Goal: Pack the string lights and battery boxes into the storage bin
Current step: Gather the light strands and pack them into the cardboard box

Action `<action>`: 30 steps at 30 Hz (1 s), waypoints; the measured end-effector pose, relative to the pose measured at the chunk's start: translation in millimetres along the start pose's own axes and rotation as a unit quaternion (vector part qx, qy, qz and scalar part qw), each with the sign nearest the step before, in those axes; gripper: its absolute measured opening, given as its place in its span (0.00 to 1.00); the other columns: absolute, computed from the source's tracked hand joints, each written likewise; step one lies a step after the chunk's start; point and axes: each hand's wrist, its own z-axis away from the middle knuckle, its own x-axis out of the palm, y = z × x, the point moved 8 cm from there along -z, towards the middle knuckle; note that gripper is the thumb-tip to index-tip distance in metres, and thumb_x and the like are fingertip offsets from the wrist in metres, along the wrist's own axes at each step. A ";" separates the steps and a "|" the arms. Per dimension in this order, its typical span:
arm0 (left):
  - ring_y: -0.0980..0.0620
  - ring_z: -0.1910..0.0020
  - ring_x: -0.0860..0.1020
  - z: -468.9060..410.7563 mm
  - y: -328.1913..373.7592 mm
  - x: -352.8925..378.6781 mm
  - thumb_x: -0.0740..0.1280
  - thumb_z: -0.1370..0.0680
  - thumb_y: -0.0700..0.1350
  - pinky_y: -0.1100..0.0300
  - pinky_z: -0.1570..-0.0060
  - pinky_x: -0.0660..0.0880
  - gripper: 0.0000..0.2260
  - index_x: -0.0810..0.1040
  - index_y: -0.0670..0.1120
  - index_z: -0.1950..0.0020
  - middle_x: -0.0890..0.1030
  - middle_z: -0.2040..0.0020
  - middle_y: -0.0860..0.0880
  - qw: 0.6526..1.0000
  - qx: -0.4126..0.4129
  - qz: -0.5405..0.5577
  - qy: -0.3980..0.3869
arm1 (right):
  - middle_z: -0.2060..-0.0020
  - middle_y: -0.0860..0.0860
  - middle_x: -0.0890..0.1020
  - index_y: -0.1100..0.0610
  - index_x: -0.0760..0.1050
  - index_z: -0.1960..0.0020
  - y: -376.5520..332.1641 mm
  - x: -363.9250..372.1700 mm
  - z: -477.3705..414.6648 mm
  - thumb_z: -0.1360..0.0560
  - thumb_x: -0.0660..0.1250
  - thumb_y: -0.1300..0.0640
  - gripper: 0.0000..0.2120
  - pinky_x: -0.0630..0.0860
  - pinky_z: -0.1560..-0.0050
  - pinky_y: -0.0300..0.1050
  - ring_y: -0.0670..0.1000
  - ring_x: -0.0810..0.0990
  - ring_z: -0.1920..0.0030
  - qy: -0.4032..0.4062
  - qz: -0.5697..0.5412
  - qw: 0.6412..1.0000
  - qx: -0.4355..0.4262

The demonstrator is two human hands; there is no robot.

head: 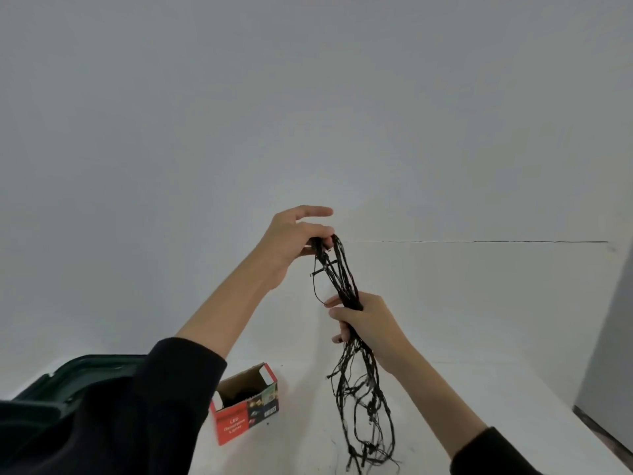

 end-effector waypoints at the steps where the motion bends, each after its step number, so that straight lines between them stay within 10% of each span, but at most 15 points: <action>1: 0.51 0.66 0.78 0.4 -5.6 -4.6 0.68 0.26 0.35 0.60 0.57 0.76 0.13 0.78 0.44 0.42 0.79 0.68 0.47 1.000 -0.007 0.024 0.013 | 0.78 0.49 0.73 0.59 0.79 0.54 1.8 -4.3 -1.1 0.27 0.65 0.67 0.07 0.80 0.60 0.48 0.48 0.73 0.75 0.014 0.030 0.999 -0.003; 6: 0.50 0.66 0.78 2.8 -26.5 -20.1 0.68 0.26 0.34 0.58 0.56 0.76 0.13 0.77 0.45 0.43 0.79 0.70 0.48 0.989 -0.027 0.130 0.069 | 0.74 0.49 0.77 0.51 0.79 0.54 3.8 -19.2 -5.3 0.27 0.67 0.60 0.05 0.68 0.70 0.34 0.44 0.75 0.73 0.053 0.135 0.989 -0.016; 20: 0.50 0.55 0.77 50.3 -139.0 -7.2 0.62 0.24 0.34 0.52 0.44 0.72 0.15 0.72 0.42 0.37 0.80 0.61 0.47 0.929 -0.198 0.312 0.020 | 0.71 0.52 0.78 0.53 0.73 0.66 -31.6 -68.0 -11.6 0.27 0.60 0.64 0.12 0.65 0.67 0.44 0.52 0.71 0.70 0.081 0.354 0.927 -0.095; 30: 0.52 0.38 0.72 62.5 -139.6 36.7 0.73 0.44 0.40 0.54 0.42 0.69 0.44 0.65 0.51 0.29 0.68 0.31 0.45 0.939 -0.162 0.282 -0.109 | 0.53 0.52 0.77 0.58 0.75 0.47 -60.2 -24.7 -5.0 0.25 0.60 0.61 0.09 0.62 0.51 0.47 0.55 0.71 0.46 -0.015 0.639 0.713 -0.288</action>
